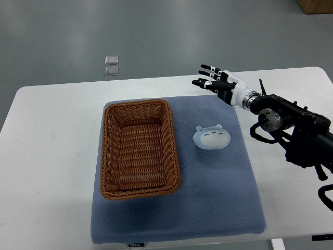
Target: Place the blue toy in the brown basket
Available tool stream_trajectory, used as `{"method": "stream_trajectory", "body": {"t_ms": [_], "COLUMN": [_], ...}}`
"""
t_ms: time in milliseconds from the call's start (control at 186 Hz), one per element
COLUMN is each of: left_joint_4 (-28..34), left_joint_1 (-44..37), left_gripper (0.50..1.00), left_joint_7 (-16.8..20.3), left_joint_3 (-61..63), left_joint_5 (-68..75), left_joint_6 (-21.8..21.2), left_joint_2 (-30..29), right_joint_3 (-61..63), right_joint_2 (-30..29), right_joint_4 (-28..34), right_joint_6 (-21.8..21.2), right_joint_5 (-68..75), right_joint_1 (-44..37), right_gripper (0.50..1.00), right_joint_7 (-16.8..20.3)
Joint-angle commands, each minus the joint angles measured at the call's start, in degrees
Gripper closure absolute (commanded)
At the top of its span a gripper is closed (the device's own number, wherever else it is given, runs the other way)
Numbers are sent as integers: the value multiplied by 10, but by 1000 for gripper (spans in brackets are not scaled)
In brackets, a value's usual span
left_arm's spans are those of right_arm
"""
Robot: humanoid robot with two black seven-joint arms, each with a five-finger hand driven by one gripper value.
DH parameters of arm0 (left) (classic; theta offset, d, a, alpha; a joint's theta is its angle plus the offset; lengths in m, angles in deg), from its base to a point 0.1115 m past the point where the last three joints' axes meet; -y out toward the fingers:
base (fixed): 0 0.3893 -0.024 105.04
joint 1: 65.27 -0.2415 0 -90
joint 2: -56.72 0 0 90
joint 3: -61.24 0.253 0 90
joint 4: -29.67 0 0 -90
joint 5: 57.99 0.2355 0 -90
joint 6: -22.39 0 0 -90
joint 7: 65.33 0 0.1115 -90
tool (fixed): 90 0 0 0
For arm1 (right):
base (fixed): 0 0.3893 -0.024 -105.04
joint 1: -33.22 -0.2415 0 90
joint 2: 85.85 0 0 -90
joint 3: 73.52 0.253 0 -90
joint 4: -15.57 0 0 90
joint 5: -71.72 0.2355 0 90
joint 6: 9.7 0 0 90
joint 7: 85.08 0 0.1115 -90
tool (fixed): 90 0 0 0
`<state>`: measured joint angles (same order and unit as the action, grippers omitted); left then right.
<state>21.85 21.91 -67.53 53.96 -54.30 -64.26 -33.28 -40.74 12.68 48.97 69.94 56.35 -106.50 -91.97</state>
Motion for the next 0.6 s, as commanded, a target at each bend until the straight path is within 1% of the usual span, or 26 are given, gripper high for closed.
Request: {"method": "stream_trajectory", "body": {"t_ms": [0, 183, 393, 447, 490, 495, 506, 517, 538, 592], "left_joint_4": [0, 0, 4, 8, 8, 9, 9, 9, 9, 8], "left_joint_1": [0, 0, 4, 4, 4, 4, 4, 4, 4, 4], "left_gripper": [500, 500, 500, 500, 500, 500, 500, 500, 500, 500], "left_joint_7": [0, 0, 0, 0, 0, 0, 0, 0, 0, 0], "left_joint_3": [1, -2, 3, 3, 4, 4, 4, 4, 4, 4], "left_joint_5": [0, 0, 0, 0, -1, 0, 0, 0, 0, 0], "left_joint_6": [0, 1, 0, -2, -4, -4, -4, -4, -4, -4], "left_joint_2": [0, 0, 0, 0, 0, 0, 0, 0, 0, 0], "right_joint_3": [0, 1, -3, -9, -14, -15, -15, -17, -18, -19], "right_joint_2": [-1, -1, 0, 1, 2, 3, 3, 4, 8, 11], "right_joint_4": [0, 0, 5, 10, 13, 15, 15, 18, 23, 34], "right_joint_6": [1, 9, 2, -1, -1, -1, -1, -1, -2, -2], "right_joint_5": [-8, -8, -21, -54, -92, -103, -103, -124, -146, -188], "right_joint_1": [2, 2, 1, -1, -2, -2, -2, -2, -2, -1], "right_gripper": [579, 579, 583, 583, 585, 585, 585, 587, 587, 587], "right_joint_7": [-5, -5, -7, -22, -44, -51, -51, -64, -74, -89]}}
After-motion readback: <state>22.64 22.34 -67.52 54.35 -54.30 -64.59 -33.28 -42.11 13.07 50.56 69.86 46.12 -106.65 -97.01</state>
